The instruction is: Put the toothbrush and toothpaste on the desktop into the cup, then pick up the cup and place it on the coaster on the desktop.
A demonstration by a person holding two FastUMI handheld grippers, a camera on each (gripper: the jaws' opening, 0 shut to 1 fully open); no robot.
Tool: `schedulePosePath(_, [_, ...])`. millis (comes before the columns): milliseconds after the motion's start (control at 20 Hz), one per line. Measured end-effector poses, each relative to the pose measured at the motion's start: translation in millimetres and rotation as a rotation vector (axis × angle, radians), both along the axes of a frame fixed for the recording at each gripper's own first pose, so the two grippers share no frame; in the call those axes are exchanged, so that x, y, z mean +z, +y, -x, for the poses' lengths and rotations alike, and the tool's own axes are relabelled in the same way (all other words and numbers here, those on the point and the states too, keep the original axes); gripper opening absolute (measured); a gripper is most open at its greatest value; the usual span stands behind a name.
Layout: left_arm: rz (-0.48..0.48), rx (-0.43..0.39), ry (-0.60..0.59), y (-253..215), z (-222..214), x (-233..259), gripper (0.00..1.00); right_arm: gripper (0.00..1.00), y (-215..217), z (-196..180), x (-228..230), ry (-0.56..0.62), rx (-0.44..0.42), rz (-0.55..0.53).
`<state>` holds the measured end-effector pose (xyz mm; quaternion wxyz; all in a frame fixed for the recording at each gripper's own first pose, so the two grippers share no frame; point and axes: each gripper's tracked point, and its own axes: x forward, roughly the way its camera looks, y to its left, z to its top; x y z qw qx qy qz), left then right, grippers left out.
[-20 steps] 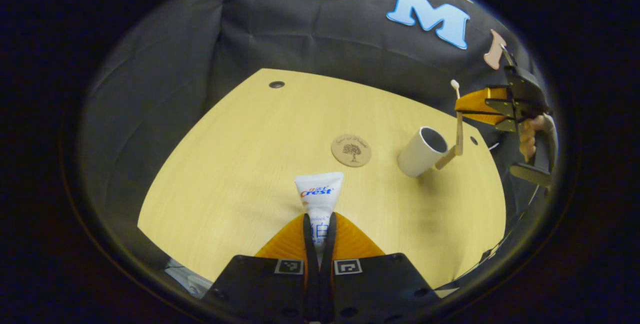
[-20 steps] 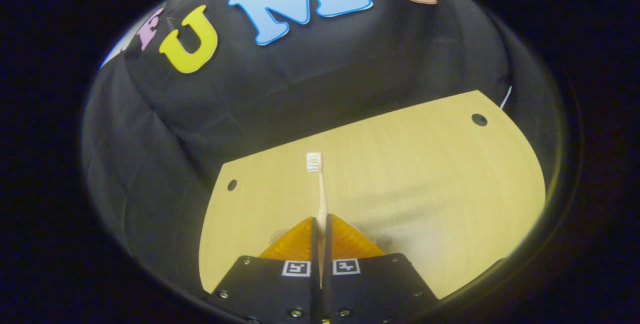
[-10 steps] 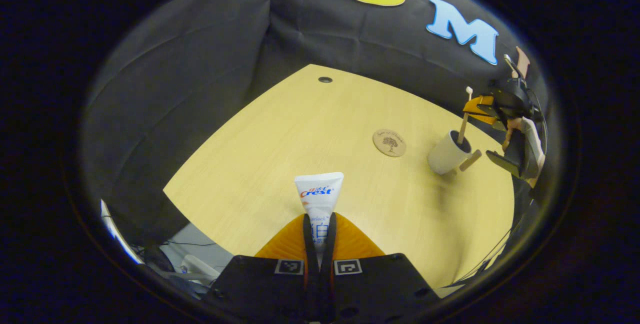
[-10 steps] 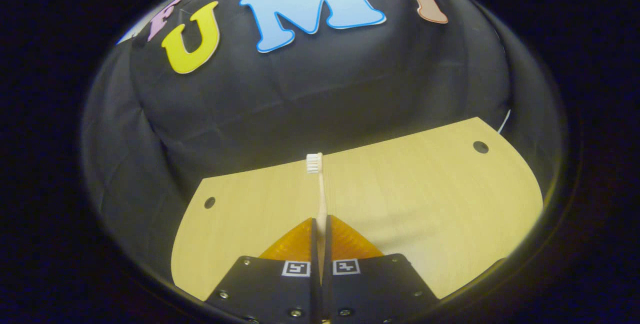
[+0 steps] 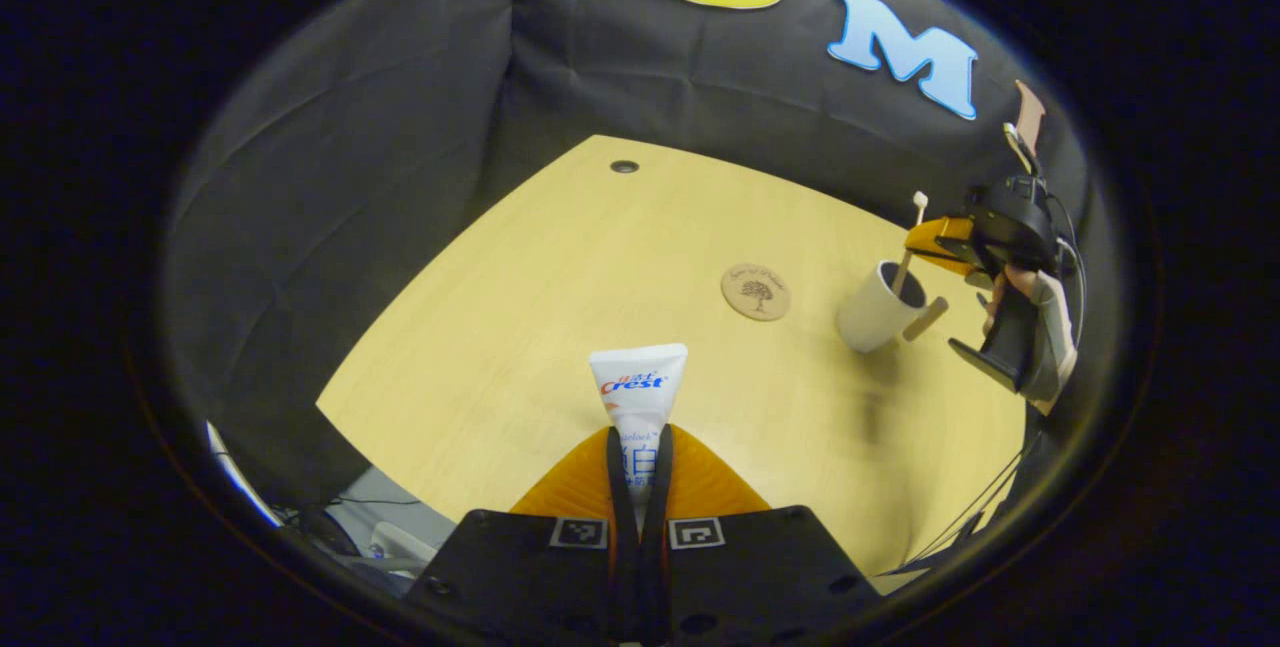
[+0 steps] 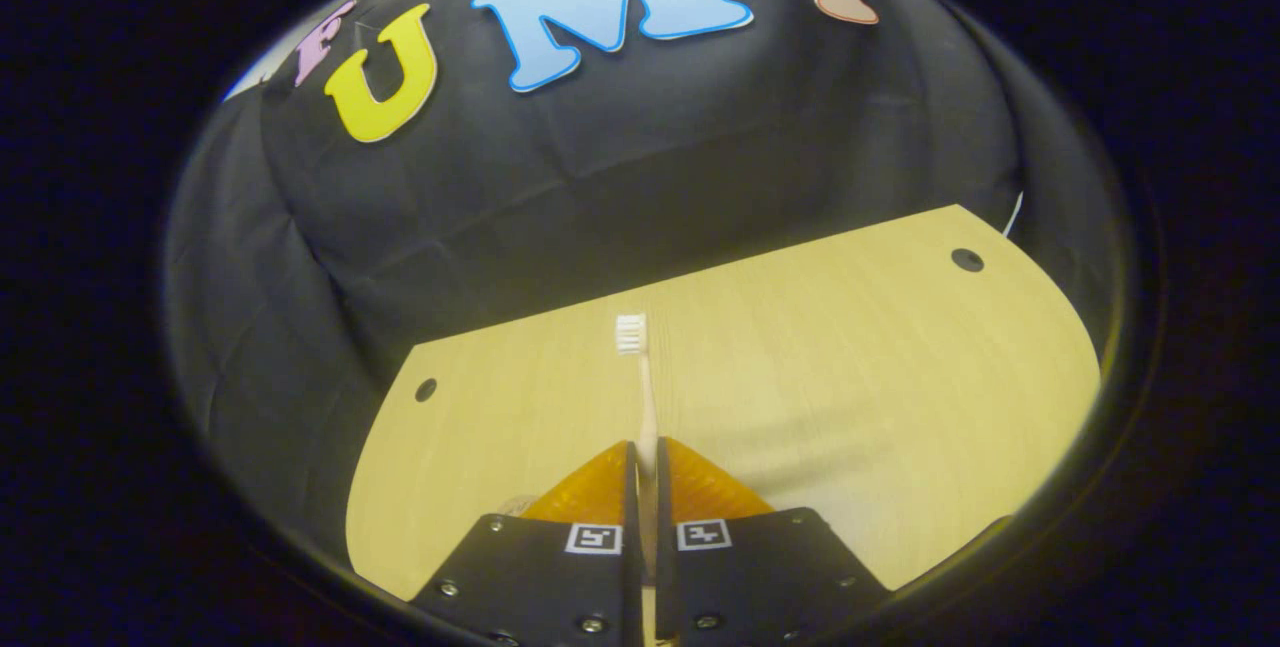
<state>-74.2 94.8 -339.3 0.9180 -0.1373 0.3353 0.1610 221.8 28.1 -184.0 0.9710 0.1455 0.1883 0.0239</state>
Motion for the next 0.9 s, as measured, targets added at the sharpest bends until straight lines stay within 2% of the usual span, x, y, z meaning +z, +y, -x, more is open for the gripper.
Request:
schedulePosePath(100, [-0.021,-0.033,-0.013,-9,-9,6,0.06,0.07,-3,9,6,-0.020,0.011,0.020])
schedulePosePath(150, [-0.029,-0.053,-0.021,-13,-17,10,0.08,0.24,-2,15,8,-0.023,0.017,0.025])
schedulePosePath(250, [-0.029,-0.099,-0.039,-23,-37,19,0.08,0.21,-1,27,11,-0.014,0.032,0.010])
schedulePosePath(350, [-0.043,-0.144,-0.068,-30,-60,31,0.08,0.33,-3,42,15,-0.016,0.042,-0.005])
schedulePosePath(500, [-0.050,-0.226,-0.159,-43,-98,64,0.07,0.36,-14,66,24,-0.023,0.071,-0.016])
schedulePosePath(550, [-0.031,-0.257,-0.195,-50,-112,77,0.07,0.49,-25,75,29,-0.029,0.063,-0.017])
schedulePosePath(750, [0.070,-0.404,-0.313,-87,-170,118,0.08,0.49,-74,111,34,-0.034,-0.017,-0.019])
schedulePosePath(900, [0.105,-0.467,-0.365,-109,-205,132,0.07,0.49,-106,142,22,-0.011,-0.091,-0.044])
